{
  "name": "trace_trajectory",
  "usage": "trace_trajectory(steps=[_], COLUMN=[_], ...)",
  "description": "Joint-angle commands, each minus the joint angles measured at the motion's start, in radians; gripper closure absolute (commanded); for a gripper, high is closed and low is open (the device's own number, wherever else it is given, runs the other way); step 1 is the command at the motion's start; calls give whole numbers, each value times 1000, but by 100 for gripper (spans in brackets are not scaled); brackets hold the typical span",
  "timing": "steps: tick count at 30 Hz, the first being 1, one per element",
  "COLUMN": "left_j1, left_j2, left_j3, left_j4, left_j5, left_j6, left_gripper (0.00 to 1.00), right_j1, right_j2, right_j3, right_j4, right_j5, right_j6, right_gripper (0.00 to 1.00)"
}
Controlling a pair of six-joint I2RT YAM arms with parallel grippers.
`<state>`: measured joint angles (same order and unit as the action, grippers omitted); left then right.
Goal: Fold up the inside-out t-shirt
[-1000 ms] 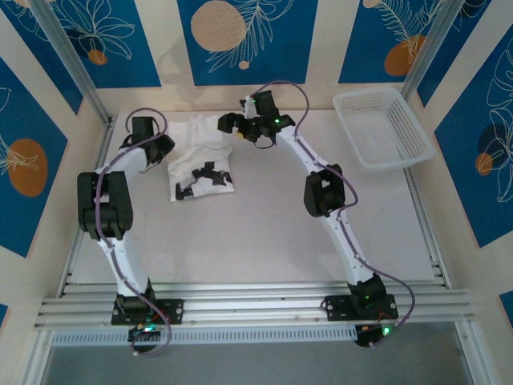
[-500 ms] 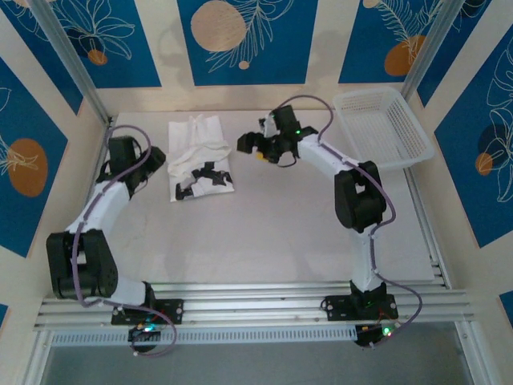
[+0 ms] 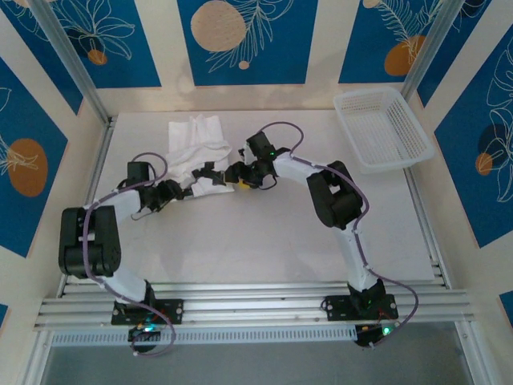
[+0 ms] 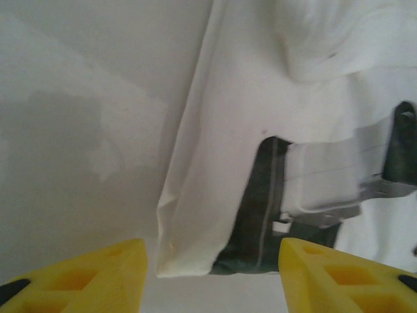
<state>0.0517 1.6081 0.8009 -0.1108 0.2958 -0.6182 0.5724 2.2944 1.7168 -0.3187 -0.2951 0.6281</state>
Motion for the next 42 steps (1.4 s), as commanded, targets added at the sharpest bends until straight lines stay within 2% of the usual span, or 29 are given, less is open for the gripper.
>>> trace_trajectory(steps=[1,4,5,7,13,15,21,27,33,34,36,37,38,39,42], left_j1=[-9,-10,-10,-9,-11,-17,-89,-288,-364,-372,-376,-376,-376,-377,-377], left_j2=[47,72,74,71,-41,-120,-445,-802,-1156,-1204,-1270,-1291,-1299,-1297,-1229], left_j3=[23,15,12,-2,-107,-171,-368,-509,-602,-611,-609,-599,-587,-573,-490], left_j4=[109,134,138,151,127,113,-75,-320,-555,-569,-591,-595,-586,-578,-577], left_j5=[71,78,81,100,126,133,98,21,27,33,21,6,-5,-19,-88], left_j6=[-30,-48,-50,-59,-76,-85,-91,-217,-370,-388,-405,-405,-402,-389,-318], left_gripper=[54,76,85,99,100,100,100,100,100,98,66,52,44,41,40], right_j1=[29,29,27,19,-7,-17,-59,29,128,141,140,131,119,105,49], right_j2=[52,48,47,39,-88,-152,-362,-553,-754,-788,-834,-850,-860,-865,-852], right_j3=[42,27,24,14,-150,-235,-537,-795,-1013,-1026,-1018,-997,-972,-951,-895], right_j4=[7,25,27,33,101,115,122,63,31,20,-15,-40,-61,-70,-66], right_j5=[-46,-56,-64,-93,-116,-114,-144,-118,-35,-24,-23,-25,-24,-26,-55], right_j6=[25,36,40,50,71,66,53,59,164,171,175,166,153,148,142], right_gripper=[57,90,98,100,100,100,100,100,100,94,65,56,52,50,48])
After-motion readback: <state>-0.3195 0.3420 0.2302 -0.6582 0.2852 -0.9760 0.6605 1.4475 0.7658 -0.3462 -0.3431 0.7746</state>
